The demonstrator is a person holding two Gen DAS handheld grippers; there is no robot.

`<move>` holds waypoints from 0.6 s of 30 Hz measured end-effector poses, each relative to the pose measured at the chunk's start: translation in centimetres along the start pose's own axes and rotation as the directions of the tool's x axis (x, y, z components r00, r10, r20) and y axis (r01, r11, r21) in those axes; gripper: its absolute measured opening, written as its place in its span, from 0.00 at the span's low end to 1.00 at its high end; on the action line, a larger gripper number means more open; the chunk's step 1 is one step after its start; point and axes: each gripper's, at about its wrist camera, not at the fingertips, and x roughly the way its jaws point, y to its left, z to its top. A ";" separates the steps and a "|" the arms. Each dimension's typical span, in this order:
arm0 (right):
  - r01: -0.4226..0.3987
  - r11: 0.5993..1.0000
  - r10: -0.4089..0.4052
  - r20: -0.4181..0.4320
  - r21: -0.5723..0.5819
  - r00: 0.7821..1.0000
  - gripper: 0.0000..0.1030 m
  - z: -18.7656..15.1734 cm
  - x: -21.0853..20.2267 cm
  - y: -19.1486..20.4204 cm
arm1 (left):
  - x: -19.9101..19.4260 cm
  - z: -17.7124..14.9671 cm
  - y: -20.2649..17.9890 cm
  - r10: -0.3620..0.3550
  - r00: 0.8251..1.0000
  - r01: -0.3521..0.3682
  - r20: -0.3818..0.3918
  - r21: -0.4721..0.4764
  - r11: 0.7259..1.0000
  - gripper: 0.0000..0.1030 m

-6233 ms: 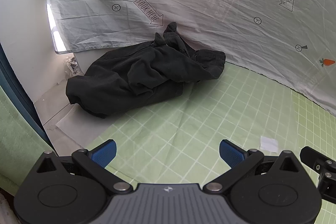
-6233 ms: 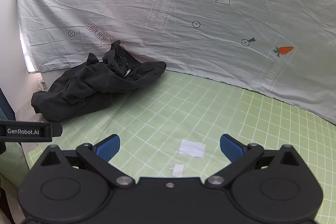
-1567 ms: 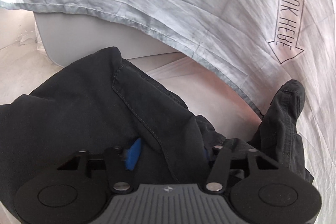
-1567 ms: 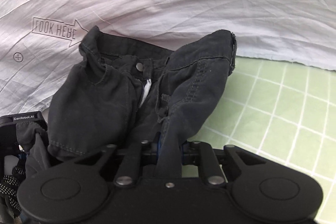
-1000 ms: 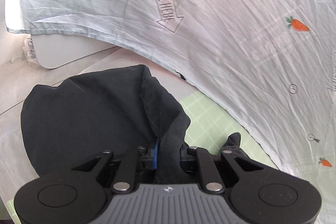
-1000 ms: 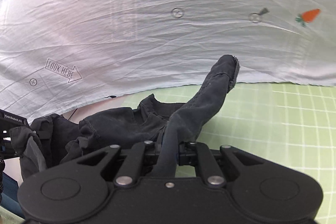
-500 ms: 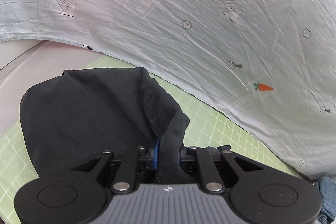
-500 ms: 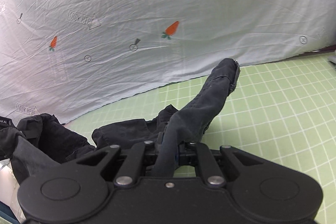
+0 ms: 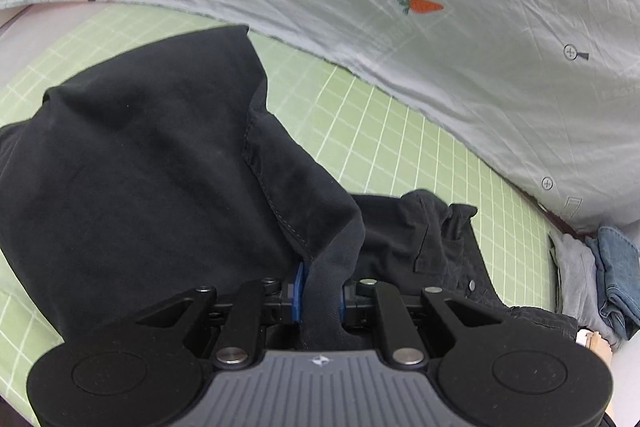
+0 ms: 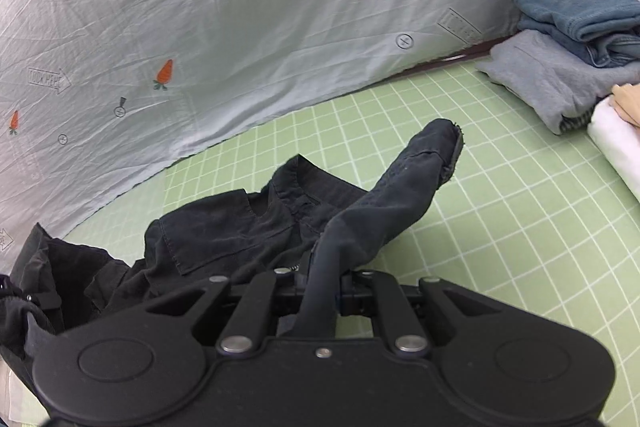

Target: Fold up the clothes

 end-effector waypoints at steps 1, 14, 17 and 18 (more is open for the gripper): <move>0.005 1.000 -0.005 -0.021 0.010 1.000 0.10 -0.2 0.4 -0.9 | 0.2 -0.6 0.4 0.009 1.000 -0.009 -0.017 -0.017 1.000 0.18; 0.016 0.997 -0.001 -0.184 0.080 0.983 0.36 -1.9 3.4 -4.0 | -3.8 -2.1 7.1 0.124 0.989 -0.138 -0.076 -0.216 0.967 0.75; 0.030 0.995 -0.010 -0.196 0.100 0.980 0.42 -2.0 4.1 -3.9 | -4.8 -1.9 8.5 0.134 0.987 -0.152 -0.087 -0.244 0.958 0.77; 0.033 0.994 -0.011 -0.201 0.106 0.980 0.44 -2.0 4.3 -3.8 | -5.0 -1.8 8.9 0.132 0.987 -0.150 -0.089 -0.249 0.957 0.77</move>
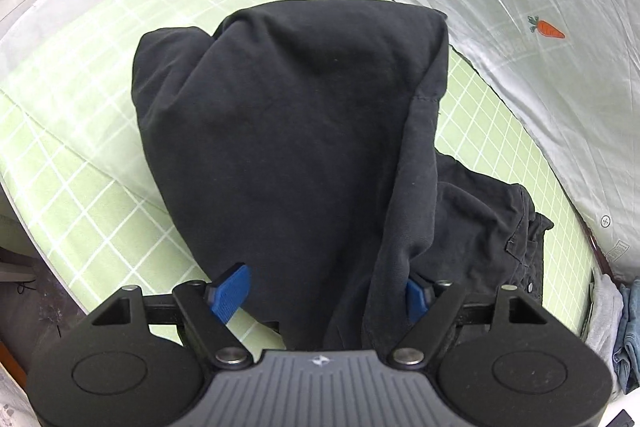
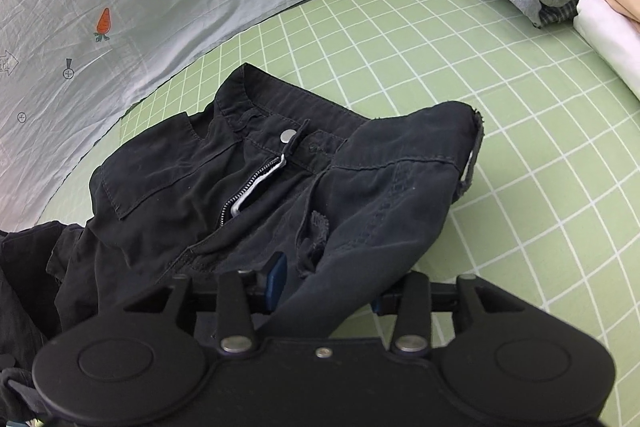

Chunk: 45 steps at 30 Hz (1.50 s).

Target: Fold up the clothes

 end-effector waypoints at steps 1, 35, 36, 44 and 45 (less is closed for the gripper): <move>0.001 1.000 -0.001 -0.004 0.006 1.000 0.45 0.0 0.2 0.1 | -0.2 0.3 0.4 0.001 1.000 -0.001 -0.002 -0.003 1.000 0.78; 0.165 0.978 -0.158 -0.068 0.125 0.985 0.59 0.5 6.7 5.3 | 12.3 12.5 -5.1 0.093 0.995 -0.080 -0.037 0.264 0.961 0.93; 0.171 0.976 -0.164 -0.063 0.134 0.984 0.59 0.7 6.7 5.2 | 12.6 13.0 -6.2 0.094 0.995 -0.081 -0.031 0.288 0.954 0.93; 0.208 0.963 -0.206 -0.034 0.173 0.978 0.58 1.3 6.7 5.2 | 13.8 15.6 -13.9 0.056 0.998 -0.060 0.023 0.431 0.900 0.92; 0.210 0.962 -0.209 -0.029 0.176 0.978 0.58 1.4 6.7 5.1 | 13.8 15.8 -14.7 0.046 0.999 -0.054 0.029 0.440 0.896 0.91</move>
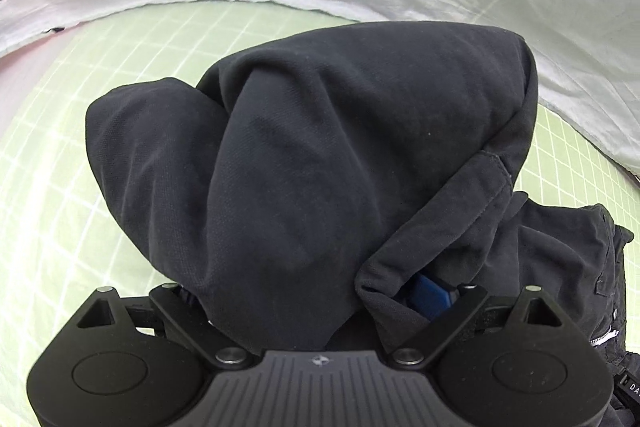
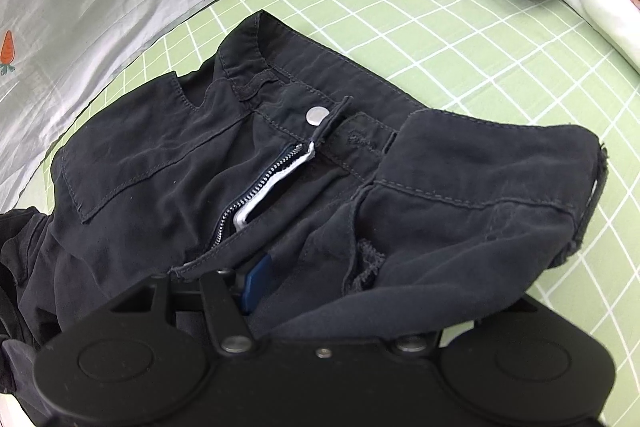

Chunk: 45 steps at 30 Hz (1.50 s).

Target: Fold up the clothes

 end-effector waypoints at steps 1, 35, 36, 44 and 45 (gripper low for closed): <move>0.002 1.000 -0.002 0.006 0.003 1.000 0.58 0.0 0.0 -0.1 | 0.0 0.5 -0.7 -0.006 1.000 0.006 0.010 0.011 1.000 0.91; -0.042 0.997 0.052 0.146 -0.070 0.988 0.12 -4.3 -5.9 -1.2 | -9.3 -5.2 -1.7 -0.039 0.991 0.039 0.129 0.002 0.999 0.16; -0.046 0.996 0.057 0.143 -0.078 0.988 0.12 -4.5 -6.1 -1.4 | -9.6 -6.0 -1.1 -0.036 0.991 0.038 0.128 -0.015 0.999 0.16; -0.065 0.987 0.083 0.121 -0.150 0.989 0.12 -7.1 -7.4 -2.1 | -11.7 -12.4 2.5 -0.008 0.994 0.023 0.113 -0.134 0.991 0.14; -0.065 0.985 0.085 0.119 -0.161 0.989 0.12 -7.5 -7.6 -2.2 | -11.9 -12.9 2.7 -0.005 0.994 0.021 0.112 -0.142 0.990 0.14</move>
